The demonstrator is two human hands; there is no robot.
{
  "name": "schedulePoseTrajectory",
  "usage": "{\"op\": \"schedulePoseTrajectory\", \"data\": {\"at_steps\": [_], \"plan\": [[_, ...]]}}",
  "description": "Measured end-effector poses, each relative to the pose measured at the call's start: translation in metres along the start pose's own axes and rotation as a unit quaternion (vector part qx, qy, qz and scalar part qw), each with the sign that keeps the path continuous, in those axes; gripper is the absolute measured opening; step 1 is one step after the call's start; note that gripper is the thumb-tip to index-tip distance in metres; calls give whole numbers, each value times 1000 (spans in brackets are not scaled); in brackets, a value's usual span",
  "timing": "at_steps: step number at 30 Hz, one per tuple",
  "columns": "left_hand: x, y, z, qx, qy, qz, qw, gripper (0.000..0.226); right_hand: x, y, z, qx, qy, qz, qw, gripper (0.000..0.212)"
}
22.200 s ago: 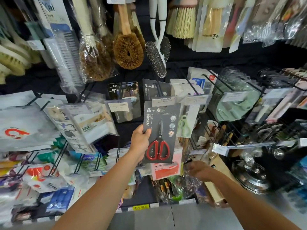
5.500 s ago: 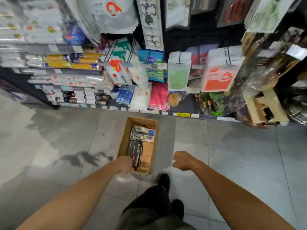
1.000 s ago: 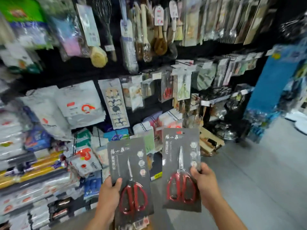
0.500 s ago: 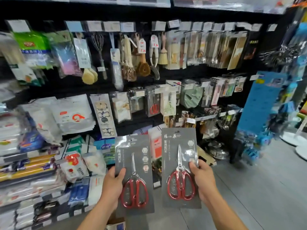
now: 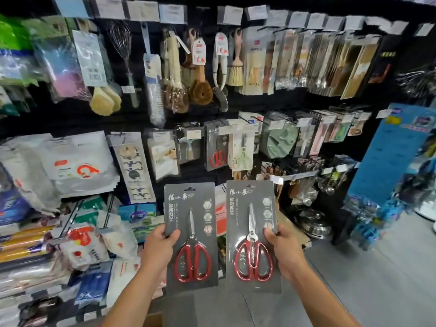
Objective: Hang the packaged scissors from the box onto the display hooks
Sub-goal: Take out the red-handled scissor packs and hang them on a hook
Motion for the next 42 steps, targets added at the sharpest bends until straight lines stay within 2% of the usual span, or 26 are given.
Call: {"op": "schedulePoseTrajectory", "data": {"at_steps": [6, 11, 21, 22, 24, 27, 30, 32, 37, 42], "plan": [[93, 37, -24, -9, -13, -8, 1000, 17, 103, 19, -8, -52, -4, 22, 998, 12], [139, 66, -44, -12, 4, -39, 999, 10, 164, 33, -8, -28, -14, 11, 999, 14], [182, 94, -65, -11, -11, -65, 998, 12, 260, 49, -27, -20, 21, 28, 999, 14], [184, 95, -66, -11, -17, -72, 997, 11, 272, 52, -29, -21, 17, 32, 999, 15], [194, 96, -62, -22, -31, -90, 995, 27, 294, 58, -30, -26, 6, 45, 999, 14], [197, 101, -64, -43, -33, -109, 992, 17, 325, 69, -31, -52, -7, 61, 997, 12], [198, 103, -65, -43, -31, -140, 989, 28, 349, 79, -31, -63, -23, 68, 995, 14], [202, 103, -63, -40, -38, -147, 988, 25, 361, 84, -32, -63, -41, 71, 995, 17], [213, 103, -55, -35, -35, -172, 984, 10, 377, 89, -35, -5, -65, 87, 994, 12], [218, 106, -50, -31, -33, -179, 983, 25, 381, 86, -38, 22, -98, 122, 987, 16]]}}
Point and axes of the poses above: each hand's wrist, its own x-axis towards the middle knuckle, its own y-axis out of the palm, z = x × y, the point moved 4 cm from there along x, towards the middle knuckle, and after that the axes turned 15 degrees about -y, right-handed, at the moved point
